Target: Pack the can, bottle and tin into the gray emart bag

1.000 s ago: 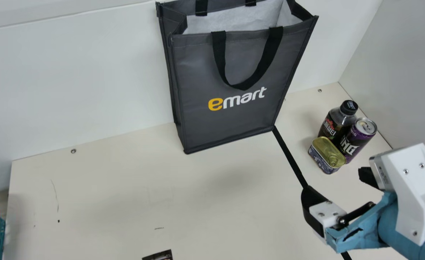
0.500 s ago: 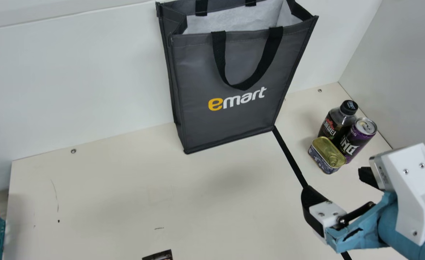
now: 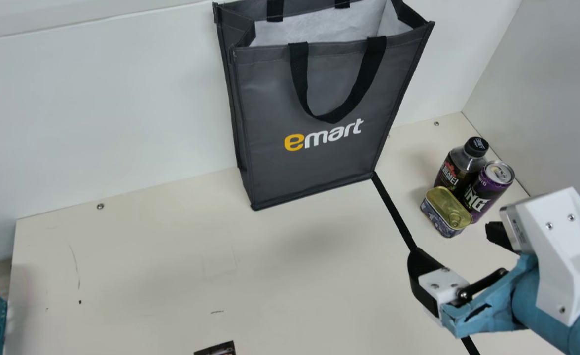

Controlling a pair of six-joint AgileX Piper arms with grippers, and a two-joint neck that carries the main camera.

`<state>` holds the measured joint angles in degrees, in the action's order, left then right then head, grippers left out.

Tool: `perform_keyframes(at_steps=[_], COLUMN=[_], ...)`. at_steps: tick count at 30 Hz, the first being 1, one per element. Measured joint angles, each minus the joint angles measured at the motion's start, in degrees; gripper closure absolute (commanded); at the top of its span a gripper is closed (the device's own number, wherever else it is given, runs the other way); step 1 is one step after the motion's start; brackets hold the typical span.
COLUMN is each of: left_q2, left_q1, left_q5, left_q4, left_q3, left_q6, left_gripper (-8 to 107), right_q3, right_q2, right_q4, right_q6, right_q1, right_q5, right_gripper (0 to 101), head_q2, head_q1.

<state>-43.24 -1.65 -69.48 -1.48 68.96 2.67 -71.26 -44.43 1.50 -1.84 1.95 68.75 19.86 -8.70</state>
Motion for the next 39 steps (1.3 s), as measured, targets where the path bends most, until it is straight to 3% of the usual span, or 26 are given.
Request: perform_keyframes(at_steps=[22,39], left_q2=[0.00,0.00], left_q1=[0.00,0.00], left_q5=[0.00,0.00], left_q4=[0.00,0.00], left_q3=[0.00,0.00], left_q6=[0.00,0.00], left_gripper=[9,9], right_q3=[-9.13,-19.67], right_q2=[-8.43,-17.32], right_q4=[0.84,-4.91], right_q6=[-3.79,-13.44], right_q1=[1.67,-3.82], right_q5=[-1.42,-2.06], right_gripper=[10,10], head_q2=[0.09,0.00], head_q1=[0.00,0.00])
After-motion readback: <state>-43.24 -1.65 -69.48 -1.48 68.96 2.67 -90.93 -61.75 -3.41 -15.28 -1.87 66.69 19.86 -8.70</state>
